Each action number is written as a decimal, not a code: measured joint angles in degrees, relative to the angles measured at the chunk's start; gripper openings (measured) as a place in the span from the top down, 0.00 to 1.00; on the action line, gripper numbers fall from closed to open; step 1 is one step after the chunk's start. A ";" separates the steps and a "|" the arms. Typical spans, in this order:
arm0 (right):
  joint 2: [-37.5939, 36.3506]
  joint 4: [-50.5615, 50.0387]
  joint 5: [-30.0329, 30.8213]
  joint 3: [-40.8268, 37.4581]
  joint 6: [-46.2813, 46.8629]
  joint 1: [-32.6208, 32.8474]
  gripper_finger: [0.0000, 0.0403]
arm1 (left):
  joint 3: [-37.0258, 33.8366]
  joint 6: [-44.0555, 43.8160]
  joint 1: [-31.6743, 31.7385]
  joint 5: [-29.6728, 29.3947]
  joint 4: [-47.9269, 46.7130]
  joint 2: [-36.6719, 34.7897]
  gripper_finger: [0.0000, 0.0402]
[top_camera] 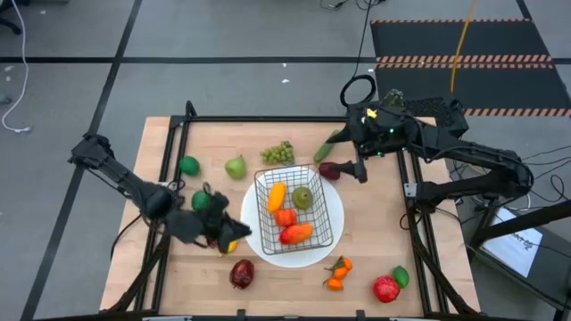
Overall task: Build produce basket
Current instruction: Put the bottom dark red apple into the black wire basket
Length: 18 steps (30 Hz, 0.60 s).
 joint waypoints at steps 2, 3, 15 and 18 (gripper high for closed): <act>-0.55 -1.33 0.01 -0.02 -0.05 -1.04 0.02 | -0.04 -3.35 -0.84 3.11 -1.21 2.19 0.70; -0.66 -1.60 -0.03 -0.02 -0.13 -1.44 0.02 | -0.03 -5.36 -1.10 4.71 -1.91 3.08 0.70; -0.13 -1.03 -0.16 -0.02 -2.01 -3.50 0.02 | -0.01 -29.88 -1.45 27.51 -4.46 13.59 0.61; 0.00 -1.04 -0.16 -0.02 -2.06 -3.58 0.02 | -0.01 -32.41 -0.41 32.00 -5.01 15.34 0.46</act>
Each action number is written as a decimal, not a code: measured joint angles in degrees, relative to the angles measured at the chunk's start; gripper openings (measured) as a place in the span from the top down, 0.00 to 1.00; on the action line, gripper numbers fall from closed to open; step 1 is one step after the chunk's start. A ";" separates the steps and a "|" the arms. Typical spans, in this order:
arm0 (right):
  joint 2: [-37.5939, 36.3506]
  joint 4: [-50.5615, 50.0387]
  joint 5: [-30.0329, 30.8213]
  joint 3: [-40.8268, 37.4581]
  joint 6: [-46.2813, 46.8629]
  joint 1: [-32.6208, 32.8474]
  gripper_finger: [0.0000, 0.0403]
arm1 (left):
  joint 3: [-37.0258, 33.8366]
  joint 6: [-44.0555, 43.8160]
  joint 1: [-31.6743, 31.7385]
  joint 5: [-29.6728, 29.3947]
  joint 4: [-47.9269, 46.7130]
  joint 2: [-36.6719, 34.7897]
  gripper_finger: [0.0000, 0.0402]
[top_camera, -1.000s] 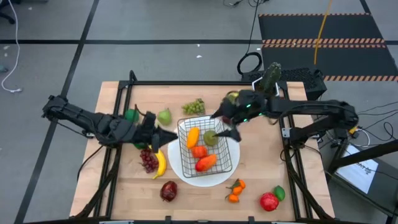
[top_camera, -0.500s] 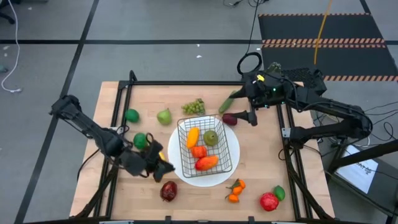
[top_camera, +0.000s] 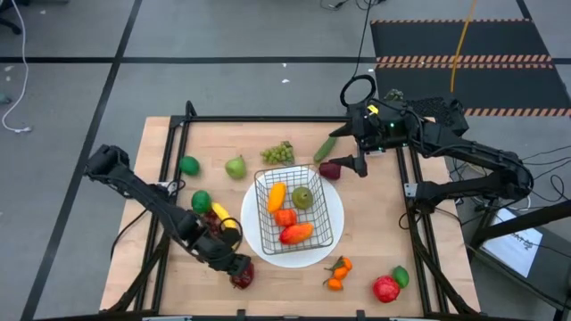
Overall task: Build produce basket
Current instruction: Put the bottom dark red apple into the black wire basket
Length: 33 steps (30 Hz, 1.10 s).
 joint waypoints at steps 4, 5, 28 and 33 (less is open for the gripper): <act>0.42 0.01 -0.02 -0.02 -1.11 0.00 0.02 | 0.00 -1.80 1.70 1.99 -0.60 2.26 0.20; 0.51 0.13 -0.08 -0.02 -1.22 0.00 0.02 | 0.00 -1.84 2.09 2.02 -0.64 2.72 0.14; 0.70 -1.11 -1.73 -0.02 -0.88 0.00 0.02 | 0.00 6.79 6.45 8.93 2.34 13.90 0.01; 0.70 -1.11 -1.73 -0.02 -0.82 0.00 0.02 | 0.00 8.96 6.31 10.94 3.56 15.41 0.01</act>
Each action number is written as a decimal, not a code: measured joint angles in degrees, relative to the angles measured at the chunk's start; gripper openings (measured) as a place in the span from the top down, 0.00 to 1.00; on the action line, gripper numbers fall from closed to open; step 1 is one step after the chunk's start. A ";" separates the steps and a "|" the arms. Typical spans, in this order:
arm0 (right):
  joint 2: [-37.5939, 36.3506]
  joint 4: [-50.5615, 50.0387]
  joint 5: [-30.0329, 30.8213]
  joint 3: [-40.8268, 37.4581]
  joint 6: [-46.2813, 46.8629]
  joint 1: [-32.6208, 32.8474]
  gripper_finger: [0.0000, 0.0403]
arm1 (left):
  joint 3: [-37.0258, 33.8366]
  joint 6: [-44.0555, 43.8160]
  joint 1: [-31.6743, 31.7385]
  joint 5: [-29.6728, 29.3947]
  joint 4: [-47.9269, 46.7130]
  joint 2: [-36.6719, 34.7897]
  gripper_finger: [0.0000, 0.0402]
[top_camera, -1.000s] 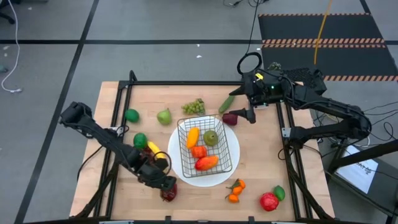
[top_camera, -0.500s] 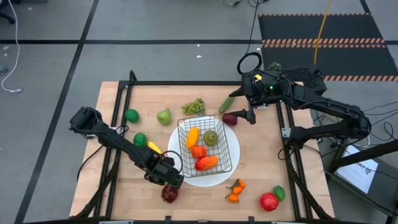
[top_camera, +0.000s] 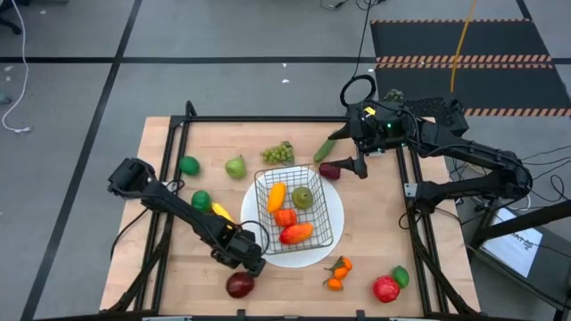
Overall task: Build produce basket
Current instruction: Put the bottom dark red apple into the black wire basket
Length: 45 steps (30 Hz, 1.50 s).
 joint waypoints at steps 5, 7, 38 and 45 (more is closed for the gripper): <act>0.00 0.00 0.04 0.00 0.02 0.00 0.02 | 0.00 2.31 0.02 1.74 1.01 0.74 0.01; 0.00 -0.02 0.07 0.00 0.15 0.00 0.02 | 0.00 3.50 0.43 2.23 1.34 0.67 0.01; 0.00 -0.02 -2.99 0.00 2.34 0.04 0.02 | 0.00 -42.16 -4.78 2.83 1.17 -8.02 0.17; -0.02 0.00 -2.97 0.00 3.04 0.03 0.02 | 0.00 -42.86 -4.95 1.55 2.92 -4.90 0.01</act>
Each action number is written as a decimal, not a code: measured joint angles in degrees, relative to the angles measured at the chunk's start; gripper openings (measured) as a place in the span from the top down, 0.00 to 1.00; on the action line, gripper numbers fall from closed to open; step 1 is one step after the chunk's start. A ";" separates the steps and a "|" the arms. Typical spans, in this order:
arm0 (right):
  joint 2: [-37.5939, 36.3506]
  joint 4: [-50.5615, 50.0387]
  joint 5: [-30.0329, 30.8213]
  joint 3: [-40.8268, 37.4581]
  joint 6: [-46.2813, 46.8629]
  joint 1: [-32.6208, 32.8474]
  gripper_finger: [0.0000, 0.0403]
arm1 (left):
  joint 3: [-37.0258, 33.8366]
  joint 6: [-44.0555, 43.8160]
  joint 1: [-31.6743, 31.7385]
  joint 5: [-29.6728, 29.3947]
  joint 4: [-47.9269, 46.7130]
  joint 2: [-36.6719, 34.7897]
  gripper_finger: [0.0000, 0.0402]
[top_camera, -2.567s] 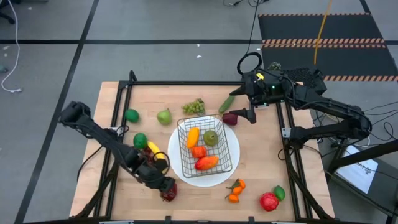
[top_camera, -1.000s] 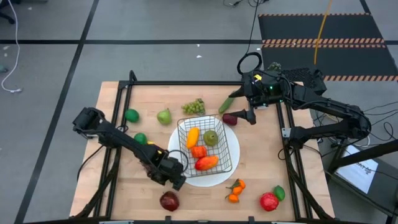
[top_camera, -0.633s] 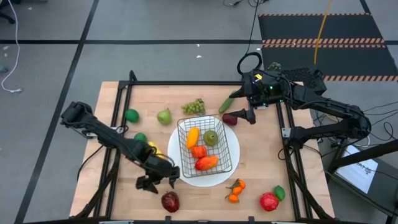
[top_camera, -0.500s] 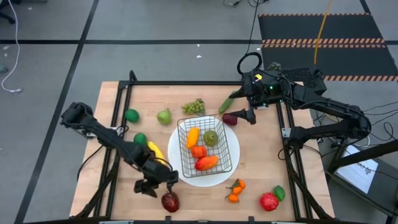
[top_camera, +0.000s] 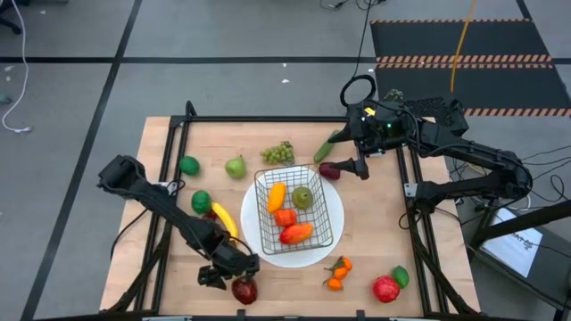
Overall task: Build produce basket
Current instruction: Put the bottom dark red apple into the black wire basket
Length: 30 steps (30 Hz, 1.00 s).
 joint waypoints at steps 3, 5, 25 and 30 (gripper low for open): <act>0.00 0.00 0.00 0.00 0.00 -0.01 0.02 | 0.02 -0.03 0.30 -0.12 1.80 1.52 0.04; 0.00 0.00 0.00 0.00 0.00 -0.01 0.02 | 0.00 -0.12 0.28 -0.04 1.75 2.61 0.04; 0.00 0.00 0.15 0.00 0.00 -0.01 0.02 | 0.02 0.80 0.59 -4.90 7.85 6.55 0.16; 0.00 0.00 0.35 0.00 -0.08 -0.01 0.02 | 0.00 2.92 0.74 -12.18 10.71 3.00 0.12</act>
